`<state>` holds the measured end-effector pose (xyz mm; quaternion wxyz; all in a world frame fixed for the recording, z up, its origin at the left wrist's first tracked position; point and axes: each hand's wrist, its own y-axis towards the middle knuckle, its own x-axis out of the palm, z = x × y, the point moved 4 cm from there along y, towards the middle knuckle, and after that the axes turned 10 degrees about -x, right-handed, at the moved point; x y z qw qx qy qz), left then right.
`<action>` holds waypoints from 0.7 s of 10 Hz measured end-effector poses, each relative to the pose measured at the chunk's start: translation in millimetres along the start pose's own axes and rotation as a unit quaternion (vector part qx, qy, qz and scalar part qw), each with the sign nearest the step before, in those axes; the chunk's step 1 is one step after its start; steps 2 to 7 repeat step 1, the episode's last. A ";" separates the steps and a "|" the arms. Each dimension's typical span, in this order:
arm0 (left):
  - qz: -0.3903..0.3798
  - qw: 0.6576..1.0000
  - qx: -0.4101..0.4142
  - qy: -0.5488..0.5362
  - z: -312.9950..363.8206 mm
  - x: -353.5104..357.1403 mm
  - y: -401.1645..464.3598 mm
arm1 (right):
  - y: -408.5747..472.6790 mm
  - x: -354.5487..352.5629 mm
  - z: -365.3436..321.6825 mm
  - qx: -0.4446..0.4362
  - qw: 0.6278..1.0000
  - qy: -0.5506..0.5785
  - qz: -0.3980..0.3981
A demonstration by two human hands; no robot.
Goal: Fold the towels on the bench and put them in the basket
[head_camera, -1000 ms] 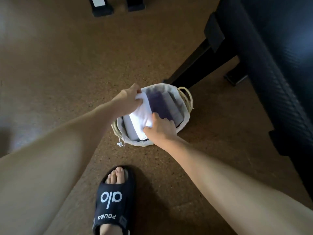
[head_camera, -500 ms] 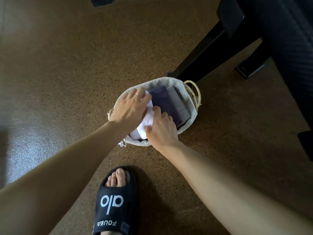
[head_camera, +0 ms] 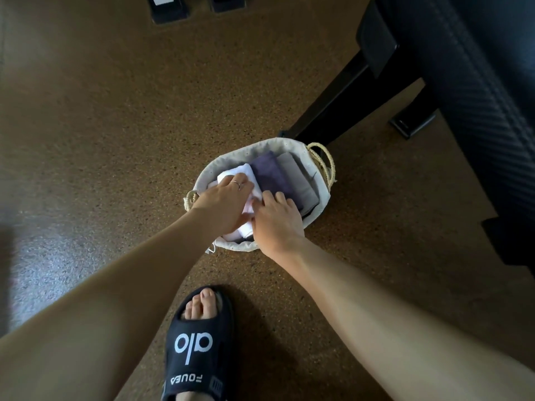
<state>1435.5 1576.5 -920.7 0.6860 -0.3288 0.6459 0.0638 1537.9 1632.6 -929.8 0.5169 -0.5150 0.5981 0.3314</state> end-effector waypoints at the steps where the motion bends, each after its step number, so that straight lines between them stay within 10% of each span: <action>1: -0.003 0.999 0.017 0.041 5.9 -23.5 -10.1 | -9.3 -33.3 -0.9 -0.009 1.000 -0.027 0.010; 7: -0.003 0.999 0.017 0.041 5.9 -23.5 -10.1 | -9.3 -33.3 -0.9 -0.009 1.000 -0.027 0.010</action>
